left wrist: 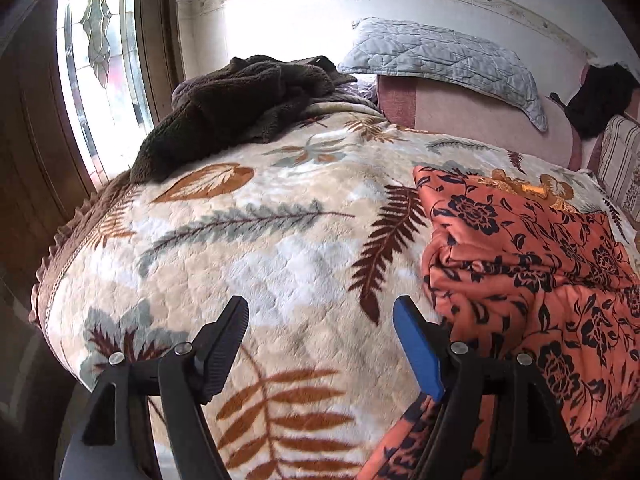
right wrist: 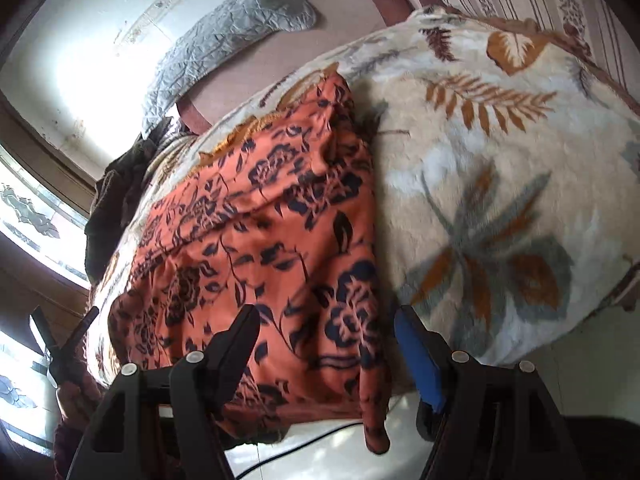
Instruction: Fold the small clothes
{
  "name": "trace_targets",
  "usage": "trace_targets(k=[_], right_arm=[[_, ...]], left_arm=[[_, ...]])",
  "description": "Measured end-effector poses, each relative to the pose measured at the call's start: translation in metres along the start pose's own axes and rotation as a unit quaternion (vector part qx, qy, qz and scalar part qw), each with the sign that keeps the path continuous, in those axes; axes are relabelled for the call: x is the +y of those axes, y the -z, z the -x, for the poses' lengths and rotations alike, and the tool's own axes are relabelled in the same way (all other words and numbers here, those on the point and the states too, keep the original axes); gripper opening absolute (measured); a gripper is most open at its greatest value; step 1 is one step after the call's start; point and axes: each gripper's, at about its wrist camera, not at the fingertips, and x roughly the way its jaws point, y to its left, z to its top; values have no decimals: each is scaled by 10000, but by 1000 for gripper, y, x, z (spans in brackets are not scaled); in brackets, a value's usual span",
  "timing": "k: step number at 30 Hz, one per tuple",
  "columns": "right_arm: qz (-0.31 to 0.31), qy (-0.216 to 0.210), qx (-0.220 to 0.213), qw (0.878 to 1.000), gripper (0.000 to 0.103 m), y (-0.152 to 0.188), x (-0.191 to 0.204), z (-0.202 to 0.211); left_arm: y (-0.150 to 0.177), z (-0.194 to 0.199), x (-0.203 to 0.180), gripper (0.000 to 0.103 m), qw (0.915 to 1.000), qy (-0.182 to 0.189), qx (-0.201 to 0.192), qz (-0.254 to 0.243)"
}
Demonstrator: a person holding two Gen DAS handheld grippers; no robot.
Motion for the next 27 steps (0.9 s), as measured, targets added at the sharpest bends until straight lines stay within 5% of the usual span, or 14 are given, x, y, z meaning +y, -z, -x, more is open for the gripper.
trace_targets(k=[8,13,16,19,22,24,25,27], right_arm=[[312,483,1220,9909,74,45,6,-52],[560,723,1592,9830,74,62,2,-84],[774,770,1700,9794,73,72,3,-97],[986,666,1649,9791,72,77,9,-105],[1131,497,1589,9795,55,77,14,-104],[1234,541,1559,9785,30,78,17,-100],[1245,574,1560,9782,26,78,17,-97],[1220,560,1557,9786,12,80,17,-88]], left_arm=[[36,12,6,75,9938,1021,441,24],[46,12,5,73,9797,1879,691,29],[54,4,-3,66,9694,2194,1096,-75],[62,-4,-9,47,9566,2534,1437,-90],[65,-8,-9,34,9536,2578,1553,-34],[66,-12,-3,19,9529,2553,1633,120],[66,-14,0,12,9515,2566,1687,195],[67,-14,2,10,9498,2578,1756,233]])
